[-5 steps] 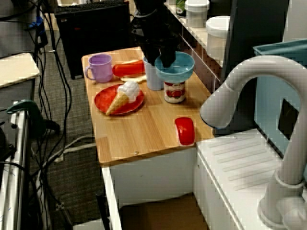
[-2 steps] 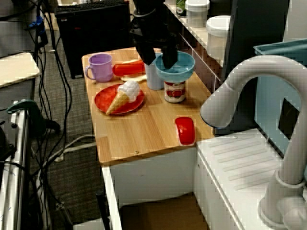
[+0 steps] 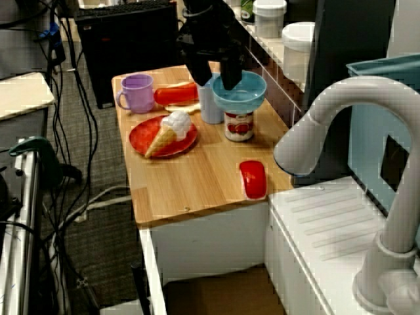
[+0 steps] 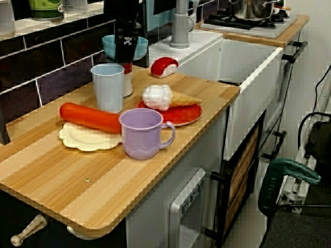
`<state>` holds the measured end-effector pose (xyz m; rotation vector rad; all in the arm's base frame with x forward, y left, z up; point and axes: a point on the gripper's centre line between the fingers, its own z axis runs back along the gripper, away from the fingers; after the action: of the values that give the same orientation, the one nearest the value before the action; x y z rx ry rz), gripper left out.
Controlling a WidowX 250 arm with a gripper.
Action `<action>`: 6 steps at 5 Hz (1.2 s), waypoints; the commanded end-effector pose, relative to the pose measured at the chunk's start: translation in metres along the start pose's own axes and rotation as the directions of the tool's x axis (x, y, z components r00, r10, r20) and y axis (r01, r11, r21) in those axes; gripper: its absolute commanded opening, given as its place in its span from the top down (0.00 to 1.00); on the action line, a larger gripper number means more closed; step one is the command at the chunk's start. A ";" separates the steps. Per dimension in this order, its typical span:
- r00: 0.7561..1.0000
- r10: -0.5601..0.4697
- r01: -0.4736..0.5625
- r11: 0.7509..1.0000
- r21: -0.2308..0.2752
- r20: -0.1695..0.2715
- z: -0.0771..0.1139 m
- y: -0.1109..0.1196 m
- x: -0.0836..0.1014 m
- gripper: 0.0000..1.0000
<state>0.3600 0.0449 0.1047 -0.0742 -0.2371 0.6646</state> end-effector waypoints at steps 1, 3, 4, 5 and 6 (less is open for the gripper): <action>1.000 0.023 -0.021 0.997 -0.074 0.017 0.032 0.002 0.010 0.00; 0.999 0.038 -0.041 0.992 -0.119 -0.032 0.046 0.006 0.006 0.00; 0.998 0.038 -0.043 0.990 -0.133 -0.044 0.052 0.010 0.003 0.00; 0.999 0.020 -0.027 0.988 -0.151 -0.049 0.060 0.015 -0.003 0.00; 0.999 -0.031 0.027 0.989 -0.145 -0.025 0.059 0.020 -0.018 0.00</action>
<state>0.3213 0.0447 0.1390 -0.2176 -0.1971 0.6343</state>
